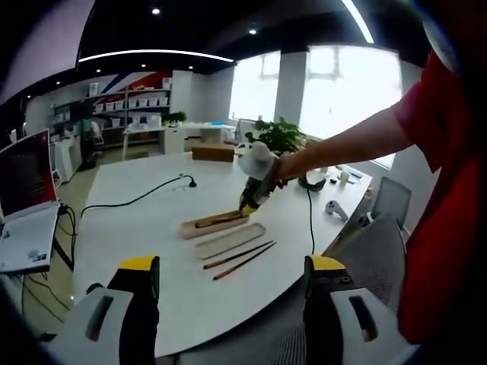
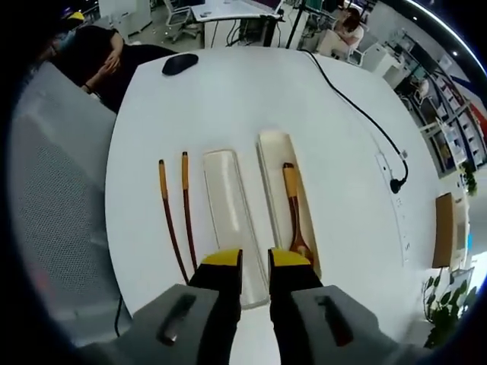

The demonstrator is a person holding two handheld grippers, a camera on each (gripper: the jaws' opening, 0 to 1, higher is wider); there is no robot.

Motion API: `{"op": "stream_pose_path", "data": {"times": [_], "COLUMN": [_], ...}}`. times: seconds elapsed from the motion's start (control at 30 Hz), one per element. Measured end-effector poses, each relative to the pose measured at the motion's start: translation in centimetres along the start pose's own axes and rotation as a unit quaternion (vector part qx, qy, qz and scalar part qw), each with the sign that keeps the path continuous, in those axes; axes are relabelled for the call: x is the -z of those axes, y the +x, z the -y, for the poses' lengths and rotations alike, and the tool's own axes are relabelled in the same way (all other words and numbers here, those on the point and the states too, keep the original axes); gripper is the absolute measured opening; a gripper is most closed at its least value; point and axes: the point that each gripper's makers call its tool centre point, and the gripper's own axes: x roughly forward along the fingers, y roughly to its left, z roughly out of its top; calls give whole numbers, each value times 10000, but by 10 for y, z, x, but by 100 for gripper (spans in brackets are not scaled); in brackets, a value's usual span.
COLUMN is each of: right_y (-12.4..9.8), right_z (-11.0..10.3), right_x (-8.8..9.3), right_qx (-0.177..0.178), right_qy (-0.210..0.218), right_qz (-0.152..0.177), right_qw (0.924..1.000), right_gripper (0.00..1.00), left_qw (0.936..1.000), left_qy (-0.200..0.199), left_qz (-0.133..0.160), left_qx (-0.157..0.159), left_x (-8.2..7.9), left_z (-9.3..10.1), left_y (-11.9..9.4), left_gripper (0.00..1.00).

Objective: Arrange the utensils inside the cutlery case until each visible utensil rests in its matching compartment.

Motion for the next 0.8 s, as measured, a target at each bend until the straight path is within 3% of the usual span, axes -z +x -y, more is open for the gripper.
{"op": "stream_pose_path", "data": {"times": [0.8], "right_y": [14], "right_z": [-42], "right_x": [-15], "right_qx": [-252], "right_qy": [-249], "right_qz": [145], "right_qw": [9993], "right_gripper": [12], "left_qw": [9999], "left_qy": [97], "left_qz": [-114], "left_qx": [-5], "left_x": [5], "left_z": [-7], "left_y": [-2], "left_gripper": [78]}}
